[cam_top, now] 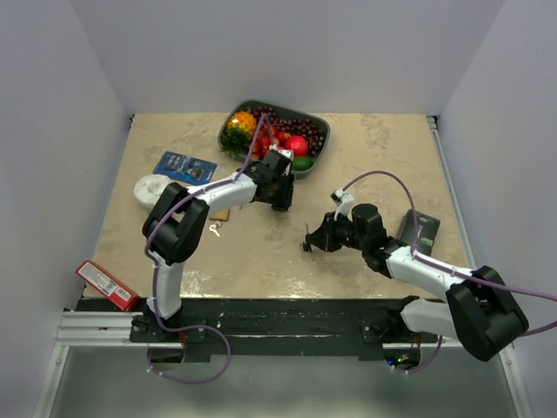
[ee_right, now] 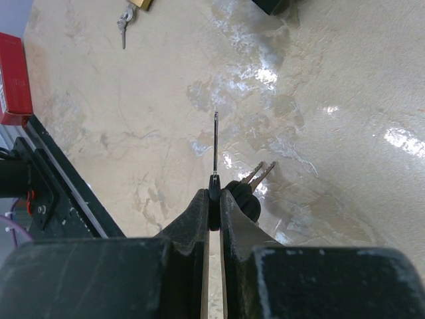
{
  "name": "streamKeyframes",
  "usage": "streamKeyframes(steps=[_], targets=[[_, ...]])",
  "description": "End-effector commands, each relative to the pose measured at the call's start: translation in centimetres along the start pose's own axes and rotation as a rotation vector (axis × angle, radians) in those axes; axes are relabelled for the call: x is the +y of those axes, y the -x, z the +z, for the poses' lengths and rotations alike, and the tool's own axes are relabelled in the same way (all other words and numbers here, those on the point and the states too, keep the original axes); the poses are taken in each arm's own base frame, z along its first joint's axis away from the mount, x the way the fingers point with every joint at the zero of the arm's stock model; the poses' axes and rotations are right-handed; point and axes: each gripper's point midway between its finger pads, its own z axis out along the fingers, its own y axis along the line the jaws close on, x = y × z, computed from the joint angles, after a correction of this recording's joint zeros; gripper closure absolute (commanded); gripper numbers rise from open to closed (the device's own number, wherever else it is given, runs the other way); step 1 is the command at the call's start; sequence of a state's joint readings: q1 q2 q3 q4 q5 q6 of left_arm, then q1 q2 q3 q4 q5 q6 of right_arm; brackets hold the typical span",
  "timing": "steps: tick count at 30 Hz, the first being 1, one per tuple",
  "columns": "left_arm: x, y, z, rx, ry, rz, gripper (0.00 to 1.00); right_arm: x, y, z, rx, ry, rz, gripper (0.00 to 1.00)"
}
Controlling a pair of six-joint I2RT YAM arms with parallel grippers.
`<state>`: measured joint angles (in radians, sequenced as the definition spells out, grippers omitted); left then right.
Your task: Unlock with the key
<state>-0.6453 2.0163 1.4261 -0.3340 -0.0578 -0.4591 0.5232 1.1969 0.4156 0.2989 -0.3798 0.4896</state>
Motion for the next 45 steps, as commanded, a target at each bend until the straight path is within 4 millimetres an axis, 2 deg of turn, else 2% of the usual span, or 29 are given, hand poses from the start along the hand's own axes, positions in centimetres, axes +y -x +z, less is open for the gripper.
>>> streamKeyframes(steps=[1, 7, 18, 23, 32, 35, 40, 43, 45], targets=[[1.5, -0.9, 0.0, 0.047, 0.100, 0.086, 1.00, 0.2, 0.9, -0.1, -0.036, -0.003, -0.010, 1.00], [1.6, -0.9, 0.0, 0.050, 0.105, 0.103, 1.00, 0.1, 0.8, 0.0, -0.037, -0.007, -0.003, 1.00], [0.8, -2.6, 0.7, 0.104, 0.063, 0.112, 0.65, 0.0, 0.8, 0.0, -0.043, -0.013, 0.005, 1.00], [0.5, -2.3, 0.5, 0.092, 0.053, 0.106, 0.47, 0.0, 0.9, -0.1, -0.047, -0.013, 0.007, 1.00], [0.6, -2.9, 0.6, 0.107, 0.048, 0.103, 0.31, 0.1, 0.9, -0.3, -0.055, -0.013, 0.009, 1.00], [0.6, -2.9, 0.5, 0.104, 0.043, 0.101, 0.27, 0.0, 0.8, -0.3, -0.056, -0.015, 0.009, 1.00], [0.3, -3.0, 0.6, 0.105, 0.026, 0.097, 0.28, -0.1, 0.9, -0.4, -0.060, -0.019, 0.009, 1.00], [0.2, -3.4, 0.8, 0.122, 0.013, 0.095, 0.31, 0.0, 0.9, -0.5, -0.062, -0.016, 0.009, 1.00], [0.4, -4.0, 1.1, 0.135, 0.009, 0.092, 0.40, 0.0, 0.9, -0.6, -0.064, -0.020, 0.009, 1.00]])
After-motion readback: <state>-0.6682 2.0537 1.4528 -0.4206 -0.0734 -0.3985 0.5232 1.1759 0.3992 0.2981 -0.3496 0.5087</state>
